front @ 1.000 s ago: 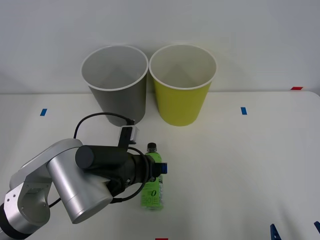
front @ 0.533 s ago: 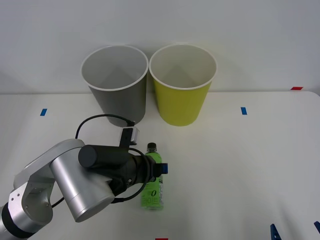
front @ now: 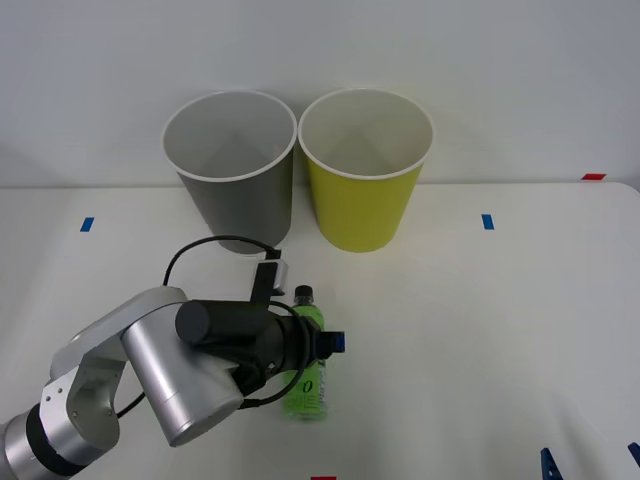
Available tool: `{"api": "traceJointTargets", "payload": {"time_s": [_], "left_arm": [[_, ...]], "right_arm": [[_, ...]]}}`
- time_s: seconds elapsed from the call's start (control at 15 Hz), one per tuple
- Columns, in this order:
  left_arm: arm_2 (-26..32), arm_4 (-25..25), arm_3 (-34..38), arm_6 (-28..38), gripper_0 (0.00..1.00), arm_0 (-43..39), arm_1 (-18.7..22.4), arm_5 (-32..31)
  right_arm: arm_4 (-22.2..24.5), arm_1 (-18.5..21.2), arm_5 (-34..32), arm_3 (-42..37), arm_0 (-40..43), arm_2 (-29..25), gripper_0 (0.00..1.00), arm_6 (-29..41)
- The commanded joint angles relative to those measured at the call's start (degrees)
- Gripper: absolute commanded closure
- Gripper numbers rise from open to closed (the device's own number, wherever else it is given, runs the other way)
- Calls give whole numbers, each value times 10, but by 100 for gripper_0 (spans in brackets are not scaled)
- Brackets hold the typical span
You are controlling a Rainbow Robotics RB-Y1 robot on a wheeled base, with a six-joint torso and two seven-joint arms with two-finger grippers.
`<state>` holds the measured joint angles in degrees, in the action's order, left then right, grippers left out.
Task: Put cans in the gray bin and PET bottles in the light green bin.
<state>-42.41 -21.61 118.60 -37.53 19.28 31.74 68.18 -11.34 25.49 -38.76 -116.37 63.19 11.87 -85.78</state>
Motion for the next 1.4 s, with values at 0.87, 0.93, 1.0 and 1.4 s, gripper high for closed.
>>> {"api": "traceJointTargets", "payload": {"time_s": [0.87, 0.93, 1.0, 1.4], "left_arm": [[-14, -4, -54, -19, 0, 24, -7, -9], [-14, -7, -58, -21, 0, 25, -9, -8], [-14, -8, -59, -23, 0, 26, -10, -8], [-14, -15, -81, -33, 0, 32, -23, -9]], "right_arm": [[0, 0, 0, 0, 0, 0, 10, 0], [0, 0, 0, 0, 0, 0, 11, 0], [0, 0, 0, 0, 0, 0, 10, 0], [0, 0, 0, 0, 0, 0, 10, 0]]}}
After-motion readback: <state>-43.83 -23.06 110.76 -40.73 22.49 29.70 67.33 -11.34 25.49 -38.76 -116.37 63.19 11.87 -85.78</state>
